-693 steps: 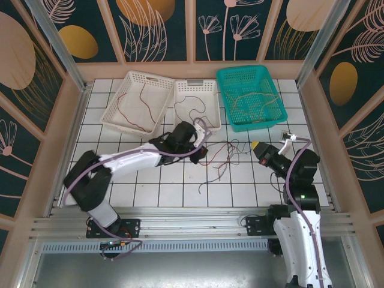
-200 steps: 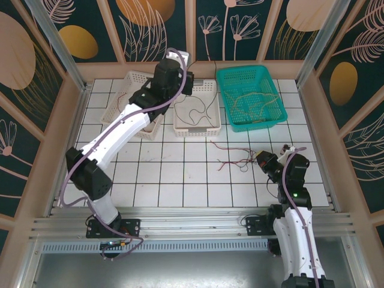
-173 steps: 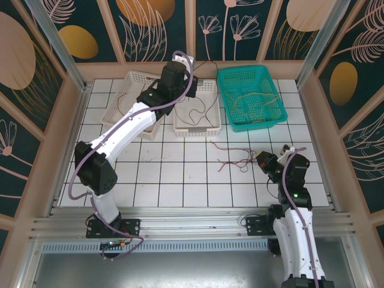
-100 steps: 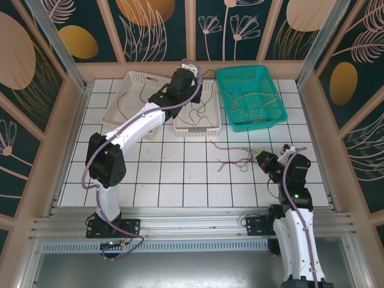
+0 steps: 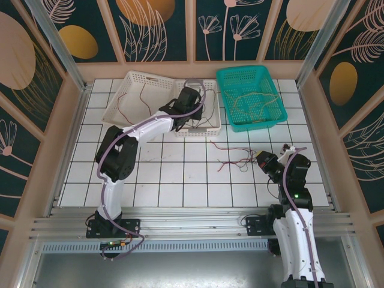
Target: Untangle the cables
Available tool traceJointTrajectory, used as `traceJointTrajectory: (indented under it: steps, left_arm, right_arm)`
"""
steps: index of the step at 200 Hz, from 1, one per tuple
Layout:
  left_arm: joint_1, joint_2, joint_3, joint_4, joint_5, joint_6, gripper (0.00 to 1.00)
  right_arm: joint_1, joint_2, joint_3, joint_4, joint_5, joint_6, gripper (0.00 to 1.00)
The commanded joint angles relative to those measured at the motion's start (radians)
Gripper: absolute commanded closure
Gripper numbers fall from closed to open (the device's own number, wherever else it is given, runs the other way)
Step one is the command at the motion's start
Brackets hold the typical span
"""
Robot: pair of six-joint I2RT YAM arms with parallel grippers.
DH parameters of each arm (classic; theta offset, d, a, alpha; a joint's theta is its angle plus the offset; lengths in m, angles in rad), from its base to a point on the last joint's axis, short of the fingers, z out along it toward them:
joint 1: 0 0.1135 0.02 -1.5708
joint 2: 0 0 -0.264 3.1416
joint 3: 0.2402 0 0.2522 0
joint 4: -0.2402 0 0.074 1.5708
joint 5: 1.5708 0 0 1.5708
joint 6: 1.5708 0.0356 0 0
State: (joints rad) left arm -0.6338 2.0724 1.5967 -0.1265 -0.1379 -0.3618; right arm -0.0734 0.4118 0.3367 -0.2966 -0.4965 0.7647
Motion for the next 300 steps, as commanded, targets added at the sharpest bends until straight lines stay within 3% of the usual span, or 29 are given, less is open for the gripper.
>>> traceJointTrajectory:
  steps: [1,68,111,140,184,234,300]
  left_arm:
    - [0.009,-0.015,-0.059,0.089,-0.011,-0.057,1.00]
    - [0.008,0.010,-0.150,0.145,0.010,-0.145,1.00]
    - [0.008,0.007,-0.132,0.128,-0.002,-0.149,0.70]
    - [0.008,0.003,-0.091,0.099,-0.004,-0.139,0.62]
    - [0.009,-0.059,-0.079,0.079,-0.023,-0.143,0.42]
    - [-0.002,-0.241,-0.197,0.151,0.079,-0.216,0.21]
    - [-0.165,-0.449,-0.447,0.246,0.154,-0.283,0.16]
  right_arm:
    - [-0.007,-0.016,0.024,-0.006,-0.016,-0.013,1.00]
    - [-0.006,-0.011,0.010,0.009,-0.028,-0.007,1.00]
    - [-0.006,-0.009,0.015,0.009,-0.034,-0.011,1.00]
    - [-0.005,-0.005,0.019,0.011,-0.037,-0.010,1.00]
    - [-0.005,-0.003,0.030,0.008,-0.040,-0.015,1.00]
    - [-0.005,0.038,0.049,0.054,-0.095,-0.021,1.00]
    - [0.015,0.058,0.056,0.257,-0.305,-0.011,1.00]
